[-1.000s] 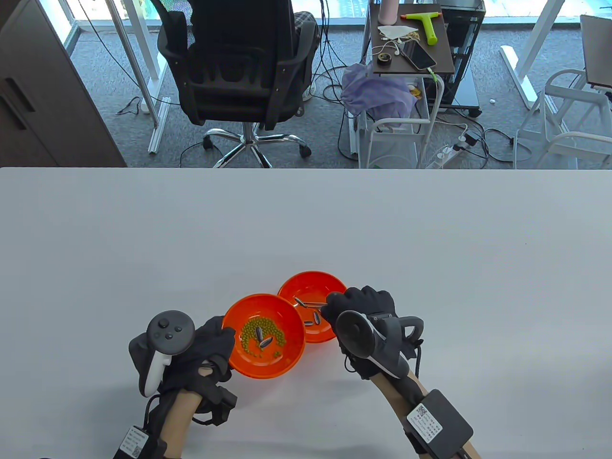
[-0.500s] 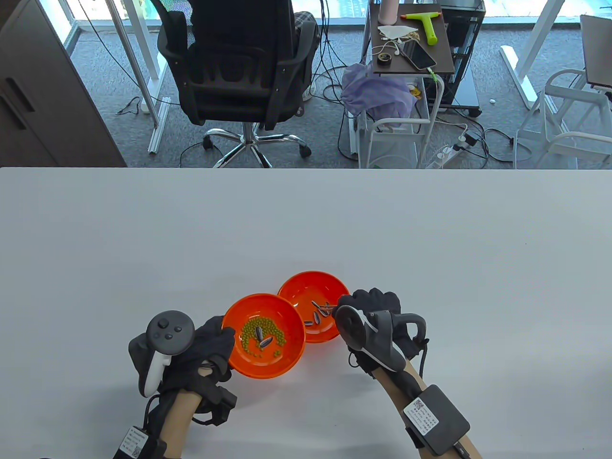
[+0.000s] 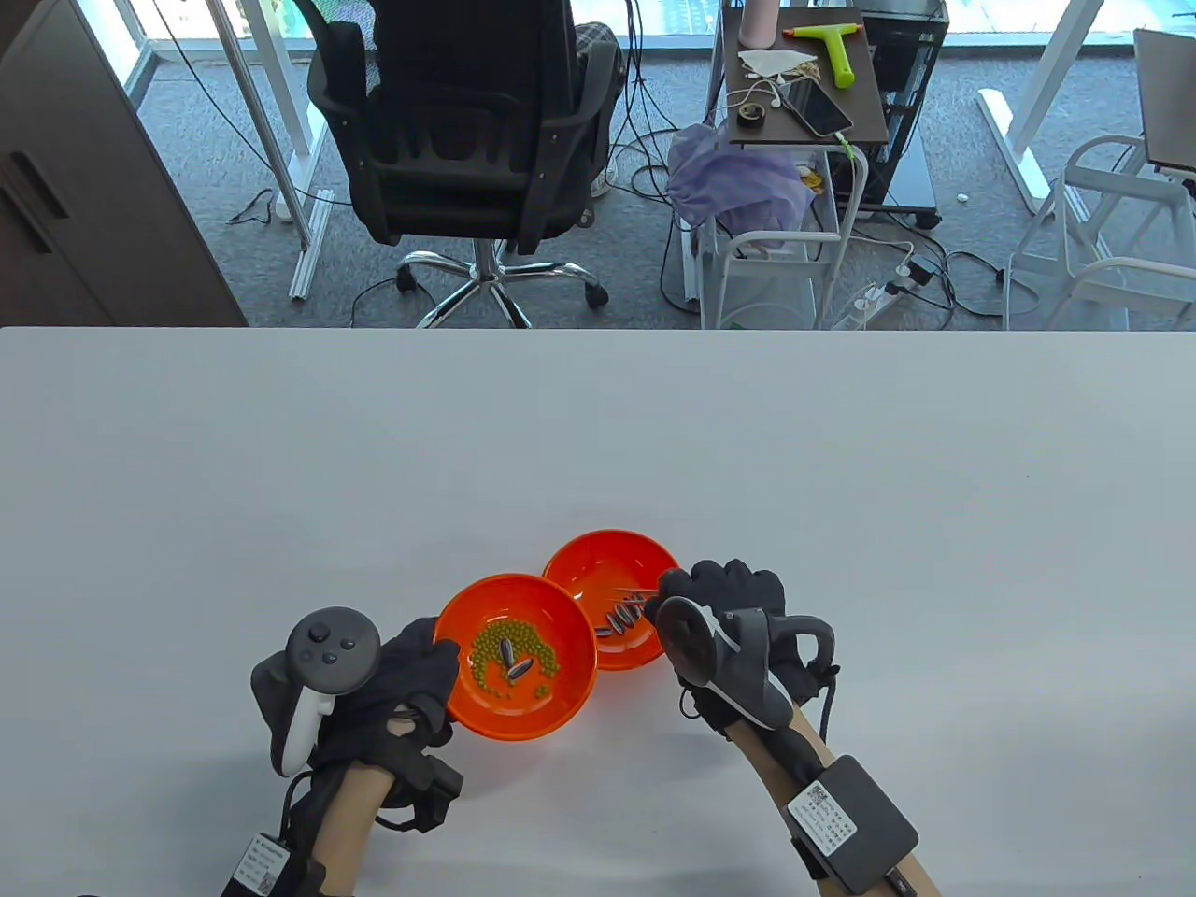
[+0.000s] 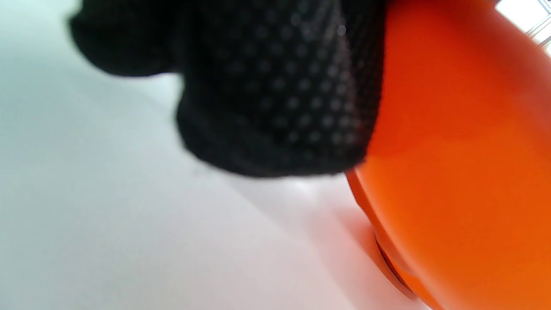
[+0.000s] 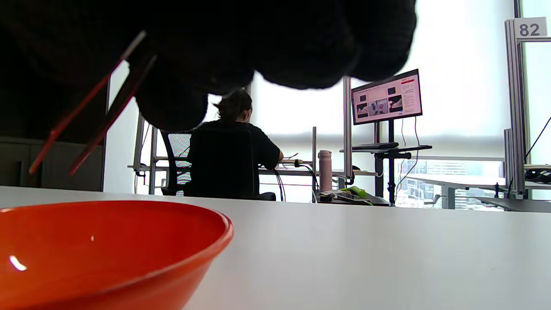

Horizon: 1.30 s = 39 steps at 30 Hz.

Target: Pick sunflower seeds with tweezers into bowl

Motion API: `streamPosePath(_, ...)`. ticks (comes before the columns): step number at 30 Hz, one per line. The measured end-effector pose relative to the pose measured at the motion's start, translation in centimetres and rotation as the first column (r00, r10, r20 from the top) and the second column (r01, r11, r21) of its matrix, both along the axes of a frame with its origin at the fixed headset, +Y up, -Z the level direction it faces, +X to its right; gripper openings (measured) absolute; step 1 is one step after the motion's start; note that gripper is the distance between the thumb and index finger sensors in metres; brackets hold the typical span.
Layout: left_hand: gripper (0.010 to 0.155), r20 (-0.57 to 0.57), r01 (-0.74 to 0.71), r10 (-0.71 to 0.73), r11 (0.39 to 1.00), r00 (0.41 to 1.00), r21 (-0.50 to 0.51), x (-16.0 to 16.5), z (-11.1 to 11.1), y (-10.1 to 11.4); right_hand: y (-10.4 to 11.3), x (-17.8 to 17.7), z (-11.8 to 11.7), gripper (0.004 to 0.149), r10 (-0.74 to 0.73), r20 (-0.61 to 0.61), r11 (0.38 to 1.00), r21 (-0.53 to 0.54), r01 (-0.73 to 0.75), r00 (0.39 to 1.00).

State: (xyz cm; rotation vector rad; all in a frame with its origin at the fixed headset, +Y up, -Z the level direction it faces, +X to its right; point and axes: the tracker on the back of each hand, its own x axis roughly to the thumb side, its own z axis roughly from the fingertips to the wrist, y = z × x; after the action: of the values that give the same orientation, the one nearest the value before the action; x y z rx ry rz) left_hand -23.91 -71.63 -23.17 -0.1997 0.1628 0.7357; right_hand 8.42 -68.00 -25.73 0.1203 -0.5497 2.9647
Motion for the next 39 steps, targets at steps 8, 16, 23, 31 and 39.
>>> streamPosePath(8, 0.051, 0.004, 0.001, -0.001, 1.000, 1.000, 0.000, 0.1, 0.0, 0.0, 1.0, -1.5, 1.2, 0.044, -0.078, -0.127, 0.997, 0.004, 0.080, 0.989)
streamPosePath(16, 0.051, 0.017, -0.004, 0.004, 1.000, 1.000, 0.008, 0.2, 0.0, 0.0, 0.7, -3.7, 2.4, 0.045, -0.019, -0.256, 1.000, 0.004, 0.020, 0.966)
streamPosePath(23, 0.051, 0.036, -0.004, 0.004, 1.000, 0.999, 0.011, 0.4, 0.0, -0.1, 0.1, -4.9, 2.9, 0.045, 0.061, -0.313, 0.998, 0.012, -0.061, 0.948)
streamPosePath(31, 0.051, 0.059, 0.005, -0.005, 1.000, 0.998, 0.014, 0.7, 0.1, -0.1, -0.2, -5.3, 3.1, 0.045, 0.085, -0.328, 0.996, 0.017, -0.084, 0.941)
streamPosePath(39, 0.051, 0.057, 0.004, -0.005, 1.000, 0.998, 0.013, 0.8, 0.1, -0.1, -0.2, -5.6, 3.4, 0.041, 0.108, -0.356, 0.994, 0.039, -0.101, 0.928)
